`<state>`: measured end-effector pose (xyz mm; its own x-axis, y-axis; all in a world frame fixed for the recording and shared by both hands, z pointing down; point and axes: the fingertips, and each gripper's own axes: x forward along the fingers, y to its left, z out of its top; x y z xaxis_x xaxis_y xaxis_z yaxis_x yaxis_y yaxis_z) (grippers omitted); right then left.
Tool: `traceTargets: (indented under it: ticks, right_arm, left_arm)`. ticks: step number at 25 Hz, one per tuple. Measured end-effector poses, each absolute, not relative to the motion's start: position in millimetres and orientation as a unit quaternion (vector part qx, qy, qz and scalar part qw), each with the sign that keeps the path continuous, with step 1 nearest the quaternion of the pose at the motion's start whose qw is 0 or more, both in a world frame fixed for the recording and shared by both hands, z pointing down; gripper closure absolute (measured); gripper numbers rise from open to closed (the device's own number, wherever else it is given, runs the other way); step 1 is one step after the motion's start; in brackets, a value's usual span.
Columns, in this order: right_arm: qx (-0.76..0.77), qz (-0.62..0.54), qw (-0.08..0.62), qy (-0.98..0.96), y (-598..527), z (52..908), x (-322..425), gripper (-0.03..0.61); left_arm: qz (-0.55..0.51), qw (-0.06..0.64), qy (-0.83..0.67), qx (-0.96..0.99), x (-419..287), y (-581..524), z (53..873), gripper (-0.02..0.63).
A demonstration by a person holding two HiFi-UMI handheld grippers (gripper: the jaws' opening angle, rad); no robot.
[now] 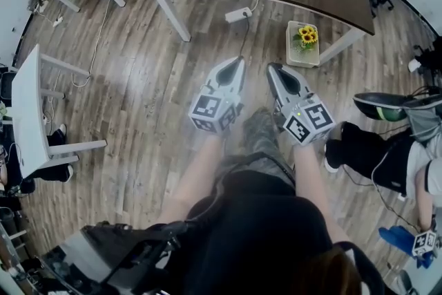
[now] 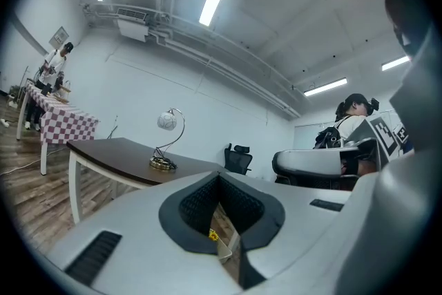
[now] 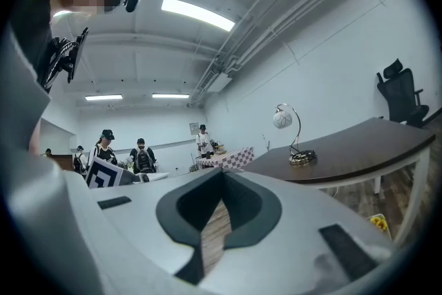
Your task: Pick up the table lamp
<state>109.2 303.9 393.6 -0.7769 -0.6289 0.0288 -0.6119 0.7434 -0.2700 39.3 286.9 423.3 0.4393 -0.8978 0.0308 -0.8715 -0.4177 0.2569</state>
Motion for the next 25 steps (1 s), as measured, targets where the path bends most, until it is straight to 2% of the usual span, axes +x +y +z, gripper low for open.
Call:
traceTargets:
  ticks: [12, 25]
  right_arm:
    - [-0.296, -0.123, 0.028, 0.947, 197, 384, 73, 0.581]
    - [-0.281, -0.144, 0.031, 0.948, 97, 393, 78, 0.580]
  left_arm:
    - [-0.053, 0.098, -0.552, 0.827, 9, 186, 414, 0.614]
    - [-0.042, 0.097, -0.557, 0.824, 17, 89, 418, 0.614]
